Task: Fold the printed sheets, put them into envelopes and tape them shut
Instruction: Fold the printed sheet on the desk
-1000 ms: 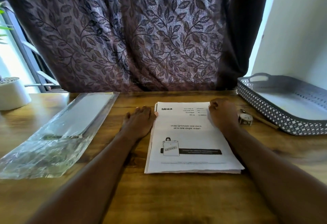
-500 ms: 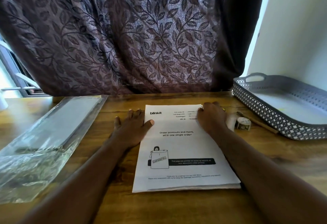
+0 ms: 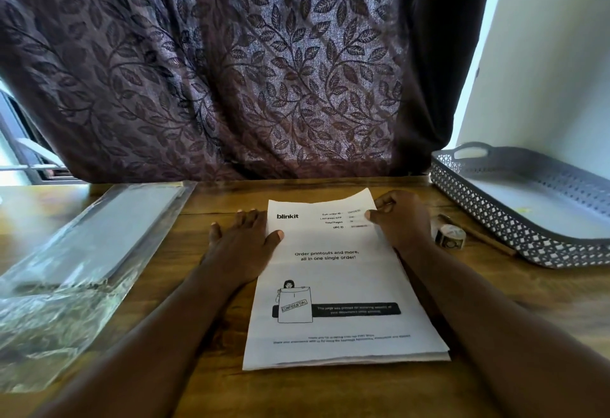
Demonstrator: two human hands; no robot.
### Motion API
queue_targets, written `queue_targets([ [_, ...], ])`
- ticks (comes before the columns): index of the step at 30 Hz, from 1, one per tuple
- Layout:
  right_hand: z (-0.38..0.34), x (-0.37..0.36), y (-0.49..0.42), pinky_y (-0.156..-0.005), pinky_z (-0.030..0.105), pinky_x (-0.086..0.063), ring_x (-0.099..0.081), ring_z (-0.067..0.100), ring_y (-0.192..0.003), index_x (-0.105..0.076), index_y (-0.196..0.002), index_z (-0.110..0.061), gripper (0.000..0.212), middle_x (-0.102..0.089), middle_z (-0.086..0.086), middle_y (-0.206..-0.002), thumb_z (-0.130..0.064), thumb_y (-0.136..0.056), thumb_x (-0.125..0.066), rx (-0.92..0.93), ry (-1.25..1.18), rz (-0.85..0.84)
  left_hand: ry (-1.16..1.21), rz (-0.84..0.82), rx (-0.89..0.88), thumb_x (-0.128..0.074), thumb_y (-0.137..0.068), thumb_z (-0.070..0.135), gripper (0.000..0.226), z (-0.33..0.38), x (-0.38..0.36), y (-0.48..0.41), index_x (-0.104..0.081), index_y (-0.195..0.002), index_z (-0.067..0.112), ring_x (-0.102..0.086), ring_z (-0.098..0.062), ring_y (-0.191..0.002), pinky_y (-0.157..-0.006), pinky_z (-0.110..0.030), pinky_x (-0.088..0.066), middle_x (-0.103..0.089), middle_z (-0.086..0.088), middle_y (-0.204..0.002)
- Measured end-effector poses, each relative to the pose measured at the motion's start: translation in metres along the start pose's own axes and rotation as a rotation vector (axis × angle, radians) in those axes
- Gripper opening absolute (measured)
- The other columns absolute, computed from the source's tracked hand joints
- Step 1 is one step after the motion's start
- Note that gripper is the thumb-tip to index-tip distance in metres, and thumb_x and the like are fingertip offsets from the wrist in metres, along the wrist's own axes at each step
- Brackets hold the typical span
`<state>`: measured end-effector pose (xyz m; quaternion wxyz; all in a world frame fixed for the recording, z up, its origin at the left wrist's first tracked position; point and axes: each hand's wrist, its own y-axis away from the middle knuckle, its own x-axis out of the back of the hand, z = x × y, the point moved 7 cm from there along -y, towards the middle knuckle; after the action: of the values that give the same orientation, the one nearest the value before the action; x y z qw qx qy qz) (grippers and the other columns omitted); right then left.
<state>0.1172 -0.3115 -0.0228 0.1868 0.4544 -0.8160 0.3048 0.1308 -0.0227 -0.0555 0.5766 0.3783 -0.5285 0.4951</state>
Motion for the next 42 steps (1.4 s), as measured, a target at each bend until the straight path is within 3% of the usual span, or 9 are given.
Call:
queue_targets([
  [8,-0.001,0.008,0.005,-0.052,0.020,-0.033,-0.056,0.004,-0.063,-0.069,-0.069,-0.019,0.018,-0.068,-0.007,-0.070,-0.026,-0.080,-0.082,0.016,0.026,0.032,-0.010,-0.003,0.013,-0.021,-0.102,0.058,0.070,-0.001,0.000,0.002,-0.004,-0.159,0.021,-0.003,-0.025,-0.155,-0.119,-0.065,-0.005,-0.010,-0.004,-0.168],
  [14,-0.013,0.019,0.013,-0.063,0.033,-0.053,-0.063,0.018,-0.069,-0.076,-0.083,-0.022,0.018,-0.071,-0.003,-0.074,-0.040,-0.084,-0.075,0.067,0.161,0.139,-0.011,-0.002,0.007,-0.021,-0.102,0.059,0.070,-0.001,0.001,0.001,-0.007,-0.158,0.020,-0.004,-0.025,-0.155,-0.119,-0.065,-0.005,-0.012,-0.003,-0.168],
  [17,-0.021,0.020,0.014,-0.059,0.027,-0.047,-0.059,0.010,-0.067,-0.070,-0.081,-0.024,0.017,-0.067,-0.009,-0.075,-0.039,-0.088,-0.072,0.175,0.127,0.157,-0.004,0.000,0.008,-0.020,-0.101,0.060,0.070,-0.003,-0.002,-0.001,-0.010,-0.158,0.020,-0.005,-0.026,-0.155,-0.119,-0.066,-0.005,-0.014,-0.002,-0.167],
  [20,-0.024,0.013,0.014,-0.052,0.018,-0.033,-0.051,-0.003,-0.064,-0.059,-0.081,-0.023,0.017,-0.063,-0.009,-0.078,-0.032,-0.093,-0.068,0.239,0.009,0.082,0.036,0.013,0.015,-0.023,-0.100,0.061,0.069,-0.004,-0.002,-0.002,-0.015,-0.155,0.020,-0.007,-0.026,-0.155,-0.119,-0.066,-0.006,-0.017,-0.002,-0.166],
  [24,-0.014,0.000,0.011,-0.068,0.035,-0.060,-0.072,0.010,-0.078,-0.070,-0.100,-0.008,0.014,-0.076,-0.001,-0.094,-0.018,-0.090,-0.073,0.153,-0.198,-0.147,0.056,0.004,0.045,-0.025,-0.100,0.061,0.069,-0.005,0.001,0.001,-0.014,-0.155,0.022,-0.004,-0.026,-0.155,-0.118,-0.067,0.002,-0.014,-0.001,-0.167],
  [27,-0.011,-0.002,0.015,-0.076,0.039,-0.063,-0.076,0.013,-0.085,-0.073,-0.113,-0.011,0.024,-0.077,-0.001,-0.103,-0.009,-0.089,-0.072,0.097,-0.351,-0.261,0.107,0.038,0.064,-0.029,-0.101,0.059,0.062,-0.004,0.006,0.004,-0.022,-0.153,0.026,-0.011,-0.028,-0.154,-0.115,-0.070,0.006,-0.025,-0.001,-0.164],
  [30,-0.012,0.005,0.017,-0.073,0.034,-0.063,-0.077,0.016,-0.086,-0.073,-0.110,-0.012,0.019,-0.078,0.002,-0.102,-0.006,-0.093,-0.066,0.029,-0.556,-0.251,0.532,0.317,0.034,-0.042,-0.103,0.042,0.025,-0.010,0.031,0.004,-0.054,-0.121,0.032,-0.060,-0.016,-0.115,-0.111,-0.059,-0.032,-0.065,0.011,-0.115],
  [32,-0.011,0.008,0.016,-0.076,0.039,-0.063,-0.076,0.023,-0.090,-0.072,-0.109,-0.013,0.018,-0.078,0.005,-0.104,-0.006,-0.096,-0.062,-0.025,-0.683,-0.258,0.795,0.485,0.008,-0.049,-0.101,0.037,0.022,-0.017,0.048,0.006,-0.063,-0.116,0.031,-0.066,-0.003,-0.095,-0.093,-0.042,-0.053,-0.070,0.016,-0.102],
  [42,-0.016,0.014,0.016,-0.088,0.050,-0.058,-0.072,0.036,-0.103,-0.068,-0.120,-0.007,0.023,-0.075,0.014,-0.113,-0.012,-0.100,-0.057,-0.093,-0.928,-0.320,1.195,0.462,-0.072,-0.058,-0.098,0.009,0.017,-0.002,0.058,0.013,-0.069,-0.110,0.005,-0.075,-0.012,-0.083,-0.068,-0.020,-0.058,-0.078,-0.001,-0.095],
])
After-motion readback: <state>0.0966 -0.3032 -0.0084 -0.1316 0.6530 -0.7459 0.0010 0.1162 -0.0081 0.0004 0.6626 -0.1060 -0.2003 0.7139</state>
